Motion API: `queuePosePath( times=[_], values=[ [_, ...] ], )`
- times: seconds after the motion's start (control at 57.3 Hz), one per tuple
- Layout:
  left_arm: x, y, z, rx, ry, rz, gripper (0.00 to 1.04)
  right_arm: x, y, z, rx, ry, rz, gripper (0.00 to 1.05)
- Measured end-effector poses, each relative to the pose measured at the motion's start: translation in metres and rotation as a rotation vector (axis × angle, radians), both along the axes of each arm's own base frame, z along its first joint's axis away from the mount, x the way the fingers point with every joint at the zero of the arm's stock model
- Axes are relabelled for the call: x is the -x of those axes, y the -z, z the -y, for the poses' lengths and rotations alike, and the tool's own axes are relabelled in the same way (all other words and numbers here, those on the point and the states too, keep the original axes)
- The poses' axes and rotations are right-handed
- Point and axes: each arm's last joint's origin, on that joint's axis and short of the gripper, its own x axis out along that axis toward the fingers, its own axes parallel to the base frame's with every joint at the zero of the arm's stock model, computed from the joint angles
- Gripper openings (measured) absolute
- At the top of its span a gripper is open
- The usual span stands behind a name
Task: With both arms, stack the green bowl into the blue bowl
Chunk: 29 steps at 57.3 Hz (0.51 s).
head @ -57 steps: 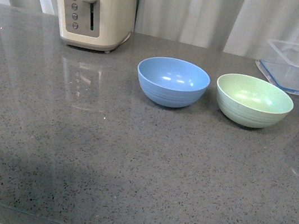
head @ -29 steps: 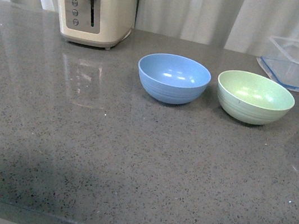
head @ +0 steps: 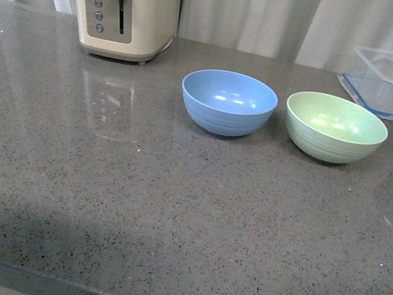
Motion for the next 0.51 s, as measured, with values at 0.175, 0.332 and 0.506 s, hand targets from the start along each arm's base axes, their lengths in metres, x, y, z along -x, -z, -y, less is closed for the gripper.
queuePosePath(
  times=[0.175, 0.332, 0.506],
  values=[
    [0.006, -0.001, 0.0, 0.0, 0.0, 0.004, 0.04, 0.0, 0.0, 0.0, 0.0, 0.0, 0.0, 0.95],
    [0.01, -0.001, 0.0, 0.0, 0.0, 0.006, 0.04, 0.0, 0.0, 0.0, 0.0, 0.0, 0.0, 0.95],
    [0.014, -0.001, 0.0, 0.0, 0.0, 0.006, 0.04, 0.0, 0.0, 0.0, 0.0, 0.0, 0.0, 0.95]
  ],
)
